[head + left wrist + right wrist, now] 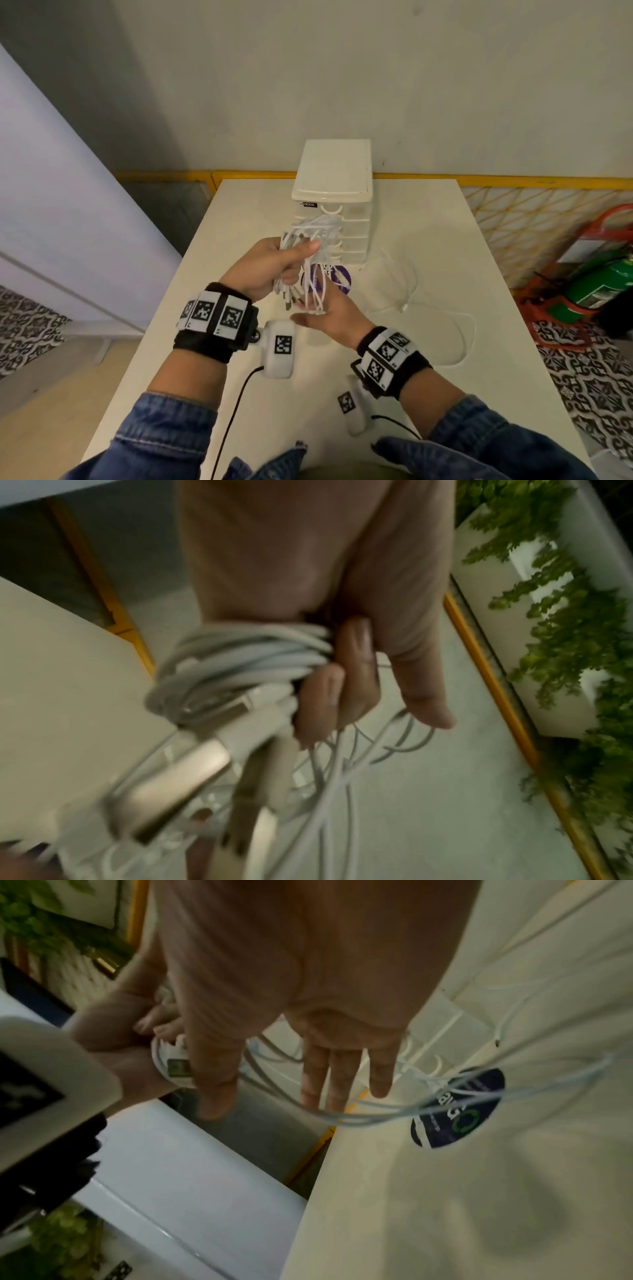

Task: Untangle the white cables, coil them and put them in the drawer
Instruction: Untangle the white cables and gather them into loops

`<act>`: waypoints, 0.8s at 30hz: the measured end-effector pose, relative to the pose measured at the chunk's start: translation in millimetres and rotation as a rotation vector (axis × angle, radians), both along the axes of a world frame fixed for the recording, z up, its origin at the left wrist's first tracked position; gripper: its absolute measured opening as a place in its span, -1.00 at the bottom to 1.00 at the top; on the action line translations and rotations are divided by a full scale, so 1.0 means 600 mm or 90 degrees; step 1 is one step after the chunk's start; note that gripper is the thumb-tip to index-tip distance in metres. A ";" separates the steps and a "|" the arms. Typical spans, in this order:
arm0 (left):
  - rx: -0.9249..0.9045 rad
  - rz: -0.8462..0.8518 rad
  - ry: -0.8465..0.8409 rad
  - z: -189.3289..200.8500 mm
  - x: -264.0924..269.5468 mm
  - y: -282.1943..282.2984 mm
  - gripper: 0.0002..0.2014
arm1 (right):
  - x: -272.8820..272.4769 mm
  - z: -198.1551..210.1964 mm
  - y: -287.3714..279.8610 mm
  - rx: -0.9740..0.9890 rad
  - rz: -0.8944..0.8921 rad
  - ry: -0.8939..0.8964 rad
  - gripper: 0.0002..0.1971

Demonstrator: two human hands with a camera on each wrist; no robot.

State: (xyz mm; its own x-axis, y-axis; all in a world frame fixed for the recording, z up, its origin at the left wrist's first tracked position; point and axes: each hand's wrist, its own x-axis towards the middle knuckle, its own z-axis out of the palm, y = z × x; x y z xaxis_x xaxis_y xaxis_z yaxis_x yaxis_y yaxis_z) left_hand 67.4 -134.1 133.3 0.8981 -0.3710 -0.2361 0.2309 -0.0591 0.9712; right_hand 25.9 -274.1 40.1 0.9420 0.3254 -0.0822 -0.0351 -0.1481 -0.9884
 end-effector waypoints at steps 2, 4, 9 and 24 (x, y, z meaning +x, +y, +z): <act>-0.023 -0.026 -0.012 0.008 -0.002 0.010 -0.70 | -0.002 0.015 -0.011 0.019 -0.071 -0.009 -0.63; 0.007 0.010 -0.009 0.010 0.003 0.026 -0.63 | 0.003 0.025 -0.045 0.037 -0.159 -0.016 -0.75; 0.218 0.217 -0.051 0.002 0.013 0.086 -0.72 | 0.023 0.043 -0.187 0.030 -0.439 -0.096 -0.72; 0.408 0.011 -0.269 0.010 -0.019 -0.026 -0.62 | 0.010 0.087 -0.090 -0.188 -0.162 -0.351 -0.43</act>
State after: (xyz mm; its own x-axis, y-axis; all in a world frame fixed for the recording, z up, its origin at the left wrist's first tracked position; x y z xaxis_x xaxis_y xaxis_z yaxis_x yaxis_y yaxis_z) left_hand 56.2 -149.7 139.5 0.9644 -0.2619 -0.0353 -0.1461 -0.6397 0.7546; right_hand 31.8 -328.1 92.4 0.9162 0.1253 0.3806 0.3928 -0.4689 -0.7911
